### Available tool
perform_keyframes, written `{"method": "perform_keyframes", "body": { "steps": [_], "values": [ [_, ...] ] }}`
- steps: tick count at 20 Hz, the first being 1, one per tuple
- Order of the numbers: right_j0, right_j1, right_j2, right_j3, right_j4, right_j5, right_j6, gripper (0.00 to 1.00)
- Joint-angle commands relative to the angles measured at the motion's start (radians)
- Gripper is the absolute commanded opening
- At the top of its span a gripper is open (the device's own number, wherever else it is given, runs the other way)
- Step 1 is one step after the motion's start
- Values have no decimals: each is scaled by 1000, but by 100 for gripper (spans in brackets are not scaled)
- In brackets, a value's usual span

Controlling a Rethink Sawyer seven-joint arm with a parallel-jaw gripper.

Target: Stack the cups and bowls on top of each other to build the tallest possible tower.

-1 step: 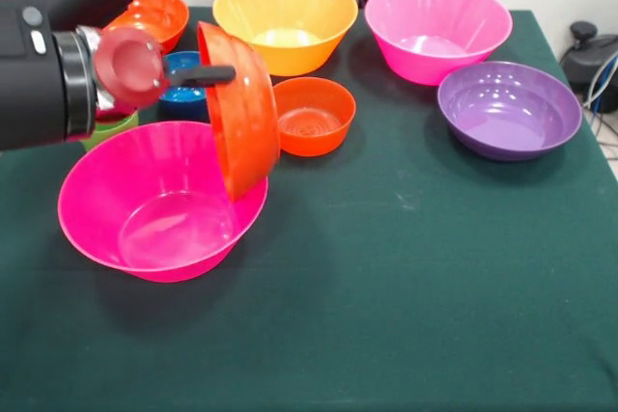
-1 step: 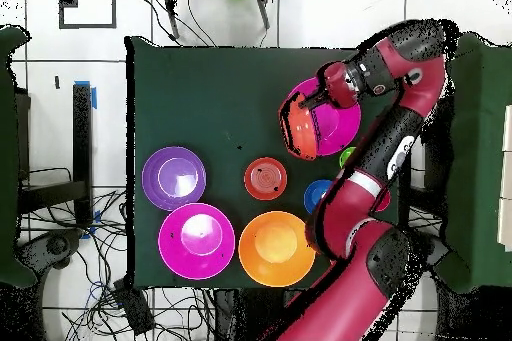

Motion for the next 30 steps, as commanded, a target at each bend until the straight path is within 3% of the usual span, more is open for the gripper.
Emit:
{"method": "perform_keyframes", "body": {
  "steps": [1, 5, 16, 24, 30],
  "values": [
    [3, -4, 304, -181, -398, 110, -504, 0],
    [-8, -1, 390, -198, -547, 103, -573, 0],
    [-26, 2, 533, -217, -804, 135, -662, 0],
    [-41, 11, 590, -209, -995, 200, -748, 0],
    [-55, 0, 569, -168, -1131, 295, -819, 0]
  ]
}}
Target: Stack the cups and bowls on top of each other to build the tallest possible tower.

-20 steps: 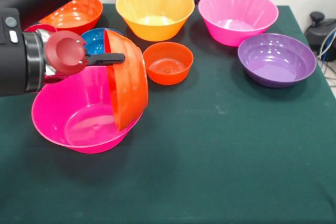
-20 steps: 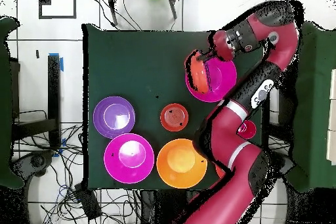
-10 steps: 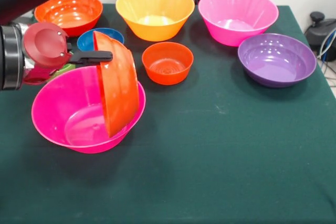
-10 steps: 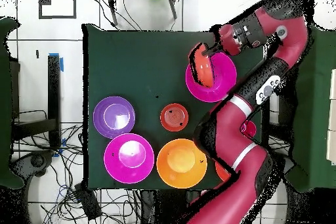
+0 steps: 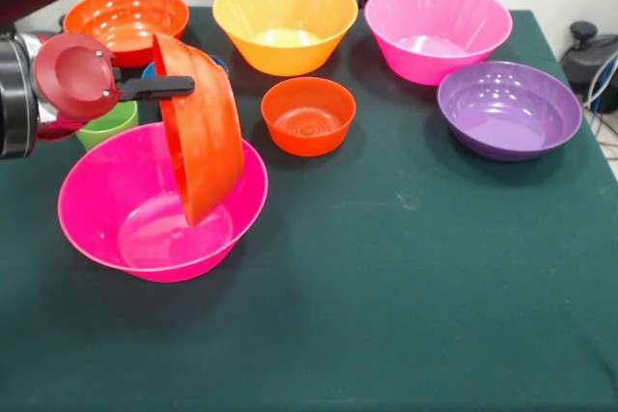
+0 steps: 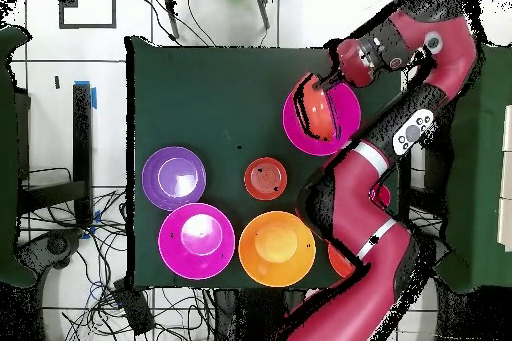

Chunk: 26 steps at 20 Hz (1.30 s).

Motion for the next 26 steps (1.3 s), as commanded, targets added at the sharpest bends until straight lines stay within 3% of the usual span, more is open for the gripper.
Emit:
{"method": "perform_keyframes", "body": {
  "steps": [1, 4, 7, 9, 11, 15, 16, 17, 19, 26],
  "values": [
    [-11, -8, -33, -96, -216, 180, -434, 0],
    [-18, -17, -75, -56, -278, 269, -470, 0],
    [-13, -20, -127, -32, -277, 343, -477, 0],
    [-2, 3, -137, -29, -194, 365, -393, 0],
    [3, 36, -134, -16, -67, 384, -240, 0],
    [13, 77, -92, -12, 92, 398, -29, 0],
    [20, 99, -66, -11, 175, 405, 90, 0],
    [22, 104, -67, -9, 213, 407, 131, 0],
    [30, 118, -43, -13, 281, 410, 202, 0],
    [21, 126, -101, -2, 376, 407, 220, 0]
  ]
}}
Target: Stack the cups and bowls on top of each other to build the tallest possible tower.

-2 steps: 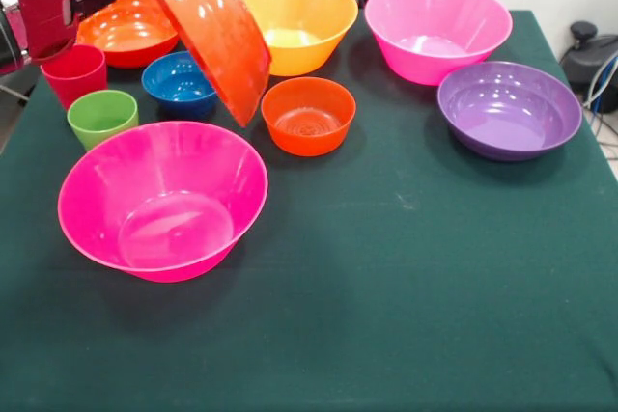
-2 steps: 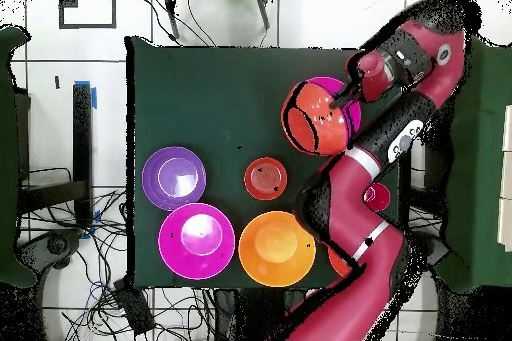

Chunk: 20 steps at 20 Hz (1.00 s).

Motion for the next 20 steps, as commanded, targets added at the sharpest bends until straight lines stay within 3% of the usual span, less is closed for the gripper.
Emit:
{"method": "perform_keyframes", "body": {
  "steps": [1, 6, 10, 15, 20],
  "values": [
    [37, 31, -125, -57, 88, 93, 216, 0],
    [33, 36, -230, -26, 275, 92, 302, 0],
    [38, 42, -258, -20, 349, 91, 358, 0],
    [34, 40, -288, -17, 361, 88, 336, 0],
    [15, 11, -352, -9, 261, 81, 168, 0]
  ]
}}
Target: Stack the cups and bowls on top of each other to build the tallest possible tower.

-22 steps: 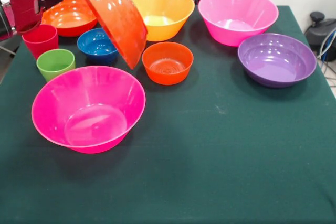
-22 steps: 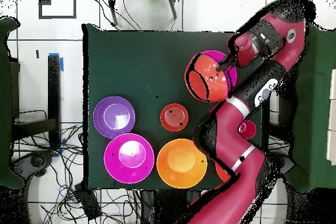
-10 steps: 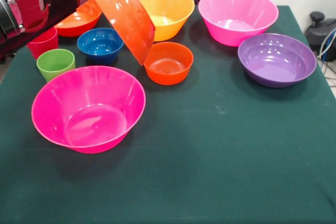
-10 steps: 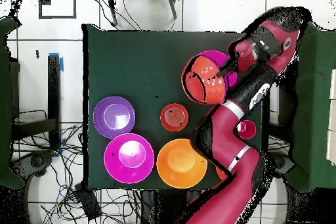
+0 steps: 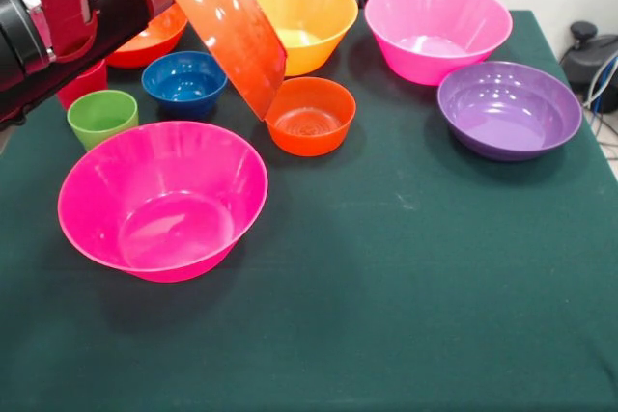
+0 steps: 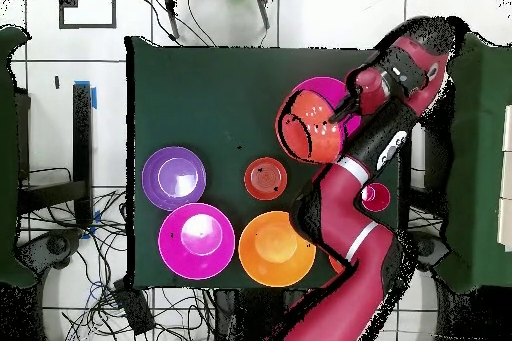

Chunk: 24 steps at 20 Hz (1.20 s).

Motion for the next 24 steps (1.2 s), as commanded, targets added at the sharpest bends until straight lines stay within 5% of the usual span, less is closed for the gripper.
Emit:
{"method": "perform_keyframes", "body": {
  "steps": [1, 12, 18, 24],
  "values": [
    [13, -30, -209, -49, -82, 80, -15, 0],
    [-8, -66, -237, -53, -317, 71, -292, 0],
    [-8, -53, -262, -42, -300, 77, -306, 0],
    [-3, -21, -281, -30, -183, 87, -217, 0]
  ]
}}
